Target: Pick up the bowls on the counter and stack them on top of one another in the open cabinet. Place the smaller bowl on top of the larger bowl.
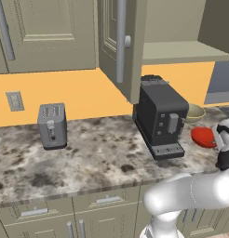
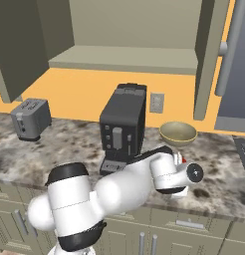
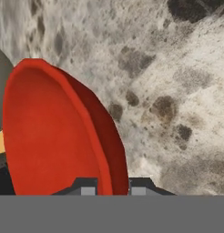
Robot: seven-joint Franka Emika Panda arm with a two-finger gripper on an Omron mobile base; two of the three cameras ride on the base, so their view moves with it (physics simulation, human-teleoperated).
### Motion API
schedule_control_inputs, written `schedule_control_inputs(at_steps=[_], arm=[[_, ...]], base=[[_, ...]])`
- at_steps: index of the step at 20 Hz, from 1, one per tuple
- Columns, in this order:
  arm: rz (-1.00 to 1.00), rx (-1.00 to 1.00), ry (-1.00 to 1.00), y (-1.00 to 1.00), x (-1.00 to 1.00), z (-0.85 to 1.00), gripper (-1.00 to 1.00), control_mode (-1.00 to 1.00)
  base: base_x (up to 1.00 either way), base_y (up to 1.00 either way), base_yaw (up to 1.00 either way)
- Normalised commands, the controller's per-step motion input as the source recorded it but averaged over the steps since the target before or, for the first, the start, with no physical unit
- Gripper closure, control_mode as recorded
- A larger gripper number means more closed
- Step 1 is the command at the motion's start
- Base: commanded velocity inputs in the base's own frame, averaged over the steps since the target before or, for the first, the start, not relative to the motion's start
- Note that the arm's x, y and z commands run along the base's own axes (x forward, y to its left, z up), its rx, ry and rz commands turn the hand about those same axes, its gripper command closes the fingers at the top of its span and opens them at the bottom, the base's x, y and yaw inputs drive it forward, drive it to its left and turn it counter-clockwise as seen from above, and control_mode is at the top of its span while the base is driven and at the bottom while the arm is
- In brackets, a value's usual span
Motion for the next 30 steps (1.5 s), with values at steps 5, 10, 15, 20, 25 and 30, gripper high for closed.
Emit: schedule_control_inputs(at_steps=[5,10,15,20,25,30], arm=[[0.0,0.0,-0.08,0.0,-0.01,0.29,1.0,-1.0],[0.0,0.0,-0.07,0.01,0.0,0.22,1.0,-1.0],[0.0,0.0,-0.04,0.0,0.03,0.25,1.0,-1.0],[-0.01,-0.01,-0.01,0.0,0.06,0.25,1.0,-1.0],[-0.02,-0.01,0.0,0.0,0.1,0.19,1.0,-1.0],[-0.03,0.0,0.0,0.0,0.11,0.14,1.0,-1.0]], base=[[0.0,0.0,0.0],[0.0,0.0,0.0],[0.0,0.0,0.0],[0.0,0.0,0.0],[0.0,0.0,0.0],[0.0,0.0,0.0]])
